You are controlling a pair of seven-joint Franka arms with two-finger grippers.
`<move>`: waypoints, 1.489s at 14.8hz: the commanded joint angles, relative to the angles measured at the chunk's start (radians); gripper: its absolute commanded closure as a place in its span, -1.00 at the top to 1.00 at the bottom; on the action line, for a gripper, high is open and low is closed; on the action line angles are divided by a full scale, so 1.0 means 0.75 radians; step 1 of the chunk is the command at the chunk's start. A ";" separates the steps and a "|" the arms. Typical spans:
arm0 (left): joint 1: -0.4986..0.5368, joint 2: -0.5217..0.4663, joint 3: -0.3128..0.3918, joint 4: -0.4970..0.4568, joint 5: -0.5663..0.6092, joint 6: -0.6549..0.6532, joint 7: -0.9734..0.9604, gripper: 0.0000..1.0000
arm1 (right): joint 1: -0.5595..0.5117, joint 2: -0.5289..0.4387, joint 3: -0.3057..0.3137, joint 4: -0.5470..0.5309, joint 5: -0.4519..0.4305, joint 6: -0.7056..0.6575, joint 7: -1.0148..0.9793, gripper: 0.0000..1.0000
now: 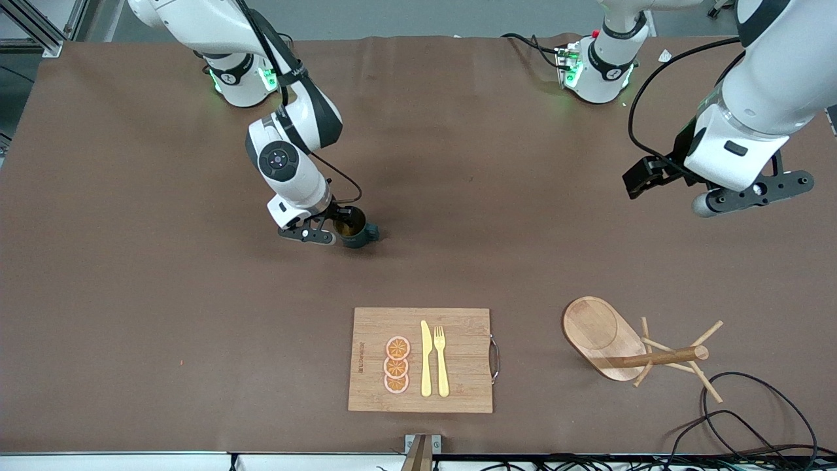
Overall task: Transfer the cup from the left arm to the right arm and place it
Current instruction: 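Grasp the teal mug with the right gripper while the left gripper retracts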
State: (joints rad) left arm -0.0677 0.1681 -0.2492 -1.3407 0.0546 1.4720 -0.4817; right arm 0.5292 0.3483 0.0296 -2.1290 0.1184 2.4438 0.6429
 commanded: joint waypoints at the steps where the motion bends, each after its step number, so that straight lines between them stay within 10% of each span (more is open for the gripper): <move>1: -0.016 -0.012 0.021 0.018 0.039 -0.066 0.141 1.00 | 0.008 -0.041 -0.009 -0.041 0.012 0.016 0.018 -0.57; 7: 0.096 -0.071 0.038 0.033 0.064 -0.101 0.367 1.00 | -0.006 -0.043 -0.011 -0.019 0.012 -0.004 -0.010 -0.99; 11: 0.062 -0.203 0.258 -0.173 -0.052 -0.032 0.595 1.00 | -0.073 -0.047 -0.015 0.065 0.010 -0.037 -0.102 -0.99; 22: 0.015 -0.257 0.298 -0.248 -0.065 -0.014 0.548 1.00 | -0.679 0.034 -0.017 0.317 -0.149 -0.211 -0.785 -0.97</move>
State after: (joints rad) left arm -0.0512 -0.0013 -0.0280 -1.5049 0.0272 1.4590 -0.0488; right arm 0.0895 0.3427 -0.0057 -1.9235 0.0660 2.2951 0.1004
